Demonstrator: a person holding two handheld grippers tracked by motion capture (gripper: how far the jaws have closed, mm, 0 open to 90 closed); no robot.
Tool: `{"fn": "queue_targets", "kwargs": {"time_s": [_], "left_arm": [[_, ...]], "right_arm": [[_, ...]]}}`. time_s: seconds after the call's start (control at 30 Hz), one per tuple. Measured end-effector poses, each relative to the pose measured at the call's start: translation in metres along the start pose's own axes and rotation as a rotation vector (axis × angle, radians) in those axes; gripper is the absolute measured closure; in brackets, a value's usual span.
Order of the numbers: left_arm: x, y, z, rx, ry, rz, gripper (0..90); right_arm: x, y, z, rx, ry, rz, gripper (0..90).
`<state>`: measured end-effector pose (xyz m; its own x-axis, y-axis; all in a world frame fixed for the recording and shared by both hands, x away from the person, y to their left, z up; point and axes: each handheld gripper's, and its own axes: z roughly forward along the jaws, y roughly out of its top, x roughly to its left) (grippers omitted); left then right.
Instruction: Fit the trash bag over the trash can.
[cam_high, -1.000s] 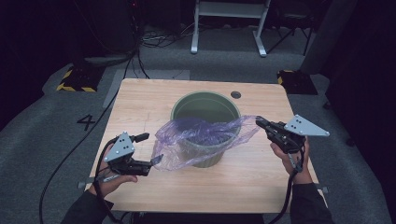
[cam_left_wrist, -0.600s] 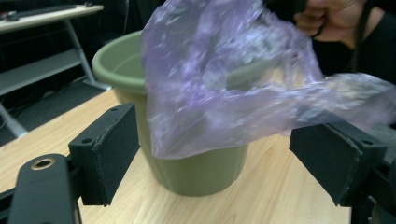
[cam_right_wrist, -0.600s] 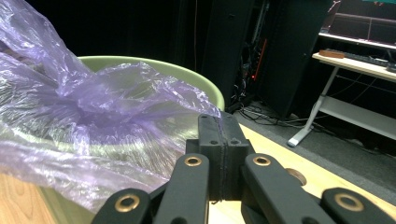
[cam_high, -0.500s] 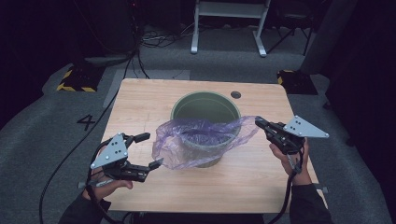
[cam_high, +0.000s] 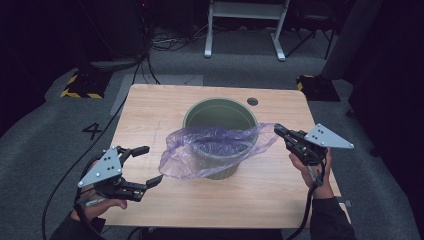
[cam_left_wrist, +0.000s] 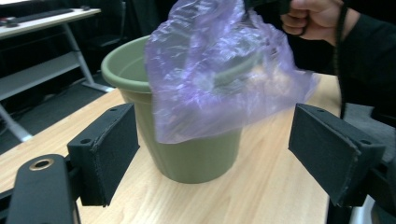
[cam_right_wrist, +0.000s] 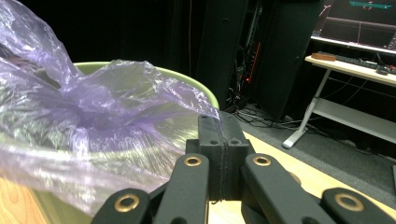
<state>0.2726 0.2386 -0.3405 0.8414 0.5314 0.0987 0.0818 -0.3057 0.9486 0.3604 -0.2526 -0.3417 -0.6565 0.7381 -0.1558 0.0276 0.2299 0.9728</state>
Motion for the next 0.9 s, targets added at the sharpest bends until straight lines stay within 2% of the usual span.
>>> {"fn": "queue_targets", "kwargs": {"time_s": [0.13,0.23,0.3,0.53,0.63,0.7,0.77,0.83,0.9], "left_arm": [[0.002,-0.002,0.000,0.013,0.018,-0.012,15.7],[0.003,0.002,0.001,-0.011,0.017,-0.027,15.6],[0.003,0.008,0.005,-0.025,0.015,-0.022,15.5],[0.007,0.036,0.032,-0.035,0.034,-0.002,15.6],[0.012,0.044,0.045,-0.002,0.090,0.004,16.0],[0.018,0.048,0.054,0.018,0.075,-0.009,19.2],[0.022,0.050,0.063,0.040,0.079,0.008,25.1],[0.028,0.052,0.071,0.060,0.096,0.022,36.4],[0.036,0.053,0.076,0.083,0.093,0.040,48.7]], "right_arm": [[0.000,0.002,0.000,-0.007,-0.003,-0.001,90.0],[0.000,0.002,0.001,-0.004,0.000,-0.005,89.9],[0.001,0.002,0.001,-0.003,0.005,-0.008,89.7],[0.004,0.004,0.003,-0.002,0.006,-0.019,88.7],[0.004,0.005,0.003,0.000,0.007,-0.023,88.7],[0.004,0.005,0.004,0.000,0.005,-0.024,88.8],[0.003,0.005,0.004,0.001,0.006,-0.022,88.7],[0.002,0.004,0.005,-0.002,0.004,-0.019,88.7],[0.002,0.004,0.006,-0.002,0.002,-0.015,88.8]]}}
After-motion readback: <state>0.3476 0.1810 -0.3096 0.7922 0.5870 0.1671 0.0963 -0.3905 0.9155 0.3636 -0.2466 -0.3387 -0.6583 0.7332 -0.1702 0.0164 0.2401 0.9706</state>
